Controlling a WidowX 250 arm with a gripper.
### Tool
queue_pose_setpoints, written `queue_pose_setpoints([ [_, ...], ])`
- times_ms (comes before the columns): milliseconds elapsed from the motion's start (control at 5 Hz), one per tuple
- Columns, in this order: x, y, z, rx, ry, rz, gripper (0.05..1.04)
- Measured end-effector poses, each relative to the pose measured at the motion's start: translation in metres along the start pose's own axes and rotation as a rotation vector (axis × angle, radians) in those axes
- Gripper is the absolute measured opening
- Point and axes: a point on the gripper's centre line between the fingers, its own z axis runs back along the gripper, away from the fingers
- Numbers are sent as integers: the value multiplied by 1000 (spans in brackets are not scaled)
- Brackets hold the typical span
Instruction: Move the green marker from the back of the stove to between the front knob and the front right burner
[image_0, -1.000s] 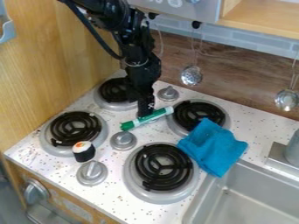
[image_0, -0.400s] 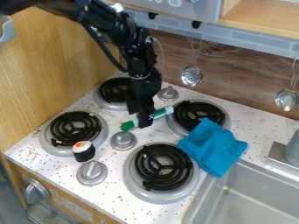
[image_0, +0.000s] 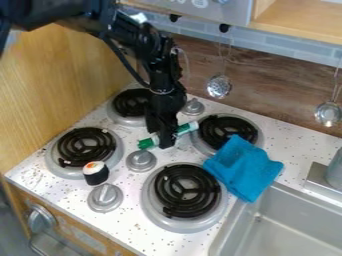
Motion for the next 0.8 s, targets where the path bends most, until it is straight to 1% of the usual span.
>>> queue_pose_setpoints([
  [200,1,1,-4,-9,12,0,1001],
  [400,2,2,-8,-24,32,2,950],
  [800,3,1,-9,-33,38,11,411],
])
